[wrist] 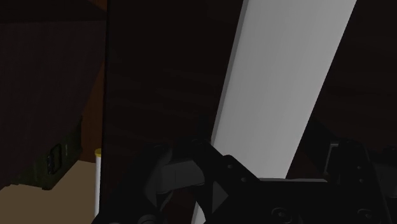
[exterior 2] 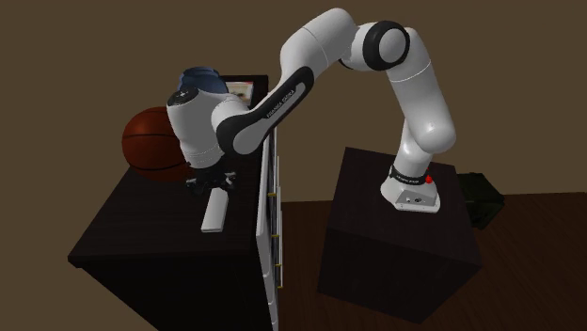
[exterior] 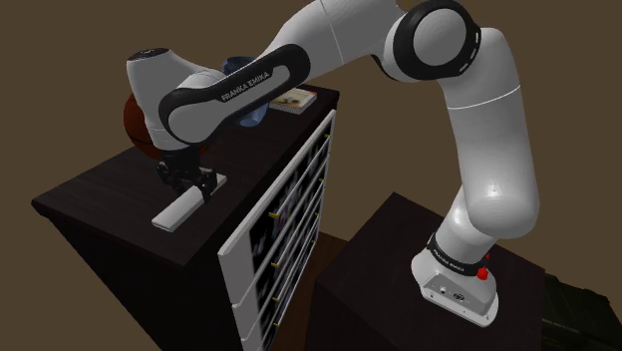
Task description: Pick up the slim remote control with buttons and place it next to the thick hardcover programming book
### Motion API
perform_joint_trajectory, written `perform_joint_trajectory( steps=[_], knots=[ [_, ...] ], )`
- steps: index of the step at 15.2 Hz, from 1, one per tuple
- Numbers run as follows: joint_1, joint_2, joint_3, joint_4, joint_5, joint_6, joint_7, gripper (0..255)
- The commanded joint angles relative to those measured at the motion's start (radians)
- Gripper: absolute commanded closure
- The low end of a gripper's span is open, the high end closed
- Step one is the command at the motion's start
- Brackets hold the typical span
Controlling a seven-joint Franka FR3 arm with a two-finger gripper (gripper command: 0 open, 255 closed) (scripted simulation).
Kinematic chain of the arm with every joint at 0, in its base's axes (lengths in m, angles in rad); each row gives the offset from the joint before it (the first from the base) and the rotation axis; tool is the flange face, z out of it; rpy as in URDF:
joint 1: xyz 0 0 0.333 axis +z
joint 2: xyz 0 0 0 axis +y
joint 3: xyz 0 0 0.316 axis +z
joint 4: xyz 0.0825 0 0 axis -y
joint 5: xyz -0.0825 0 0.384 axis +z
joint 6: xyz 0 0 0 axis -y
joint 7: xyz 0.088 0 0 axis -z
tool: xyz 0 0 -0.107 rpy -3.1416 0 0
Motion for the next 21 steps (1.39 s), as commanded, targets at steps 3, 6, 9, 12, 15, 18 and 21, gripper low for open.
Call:
perform_joint_trajectory(
  steps=[3, 6, 9, 12, 15, 18, 21],
  knots=[
    [-0.001, -0.006, 0.002, 0.004, 0.003, -0.010, -0.002, 255],
    [-0.003, -0.022, 0.009, 0.020, 0.013, -0.040, -0.009, 255],
    [-0.005, -0.037, 0.015, 0.039, 0.023, -0.072, -0.015, 255],
    [-0.006, -0.051, 0.020, 0.060, 0.032, -0.105, -0.021, 255],
    [-0.006, -0.062, 0.024, 0.083, 0.039, -0.138, -0.026, 255],
    [-0.005, -0.072, 0.028, 0.110, 0.046, -0.173, -0.031, 255],
    [-0.003, -0.080, 0.031, 0.137, 0.052, -0.206, -0.036, 255]
  ],
)
